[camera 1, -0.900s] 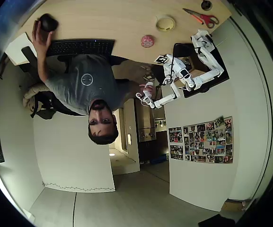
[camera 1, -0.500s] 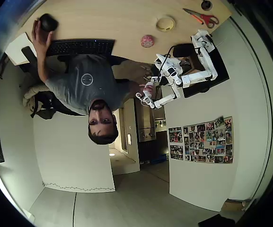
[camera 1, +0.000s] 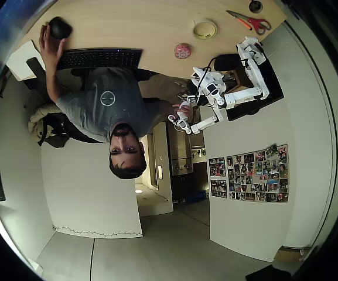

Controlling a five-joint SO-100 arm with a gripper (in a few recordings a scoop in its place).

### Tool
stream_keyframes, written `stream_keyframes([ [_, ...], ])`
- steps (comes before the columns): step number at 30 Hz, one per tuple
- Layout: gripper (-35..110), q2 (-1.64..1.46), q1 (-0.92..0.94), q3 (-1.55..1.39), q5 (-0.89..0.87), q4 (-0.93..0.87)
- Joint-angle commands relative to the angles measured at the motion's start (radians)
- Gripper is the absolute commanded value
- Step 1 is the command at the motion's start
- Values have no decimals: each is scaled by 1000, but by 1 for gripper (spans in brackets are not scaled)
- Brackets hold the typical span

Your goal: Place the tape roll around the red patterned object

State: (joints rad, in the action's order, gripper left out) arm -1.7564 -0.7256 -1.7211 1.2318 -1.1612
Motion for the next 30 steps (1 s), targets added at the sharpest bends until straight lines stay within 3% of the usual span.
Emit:
stream_keyframes([
  [1,35,-12,-17,29,17,0],
  [30,35,-23,-11,29,18,-23],
])
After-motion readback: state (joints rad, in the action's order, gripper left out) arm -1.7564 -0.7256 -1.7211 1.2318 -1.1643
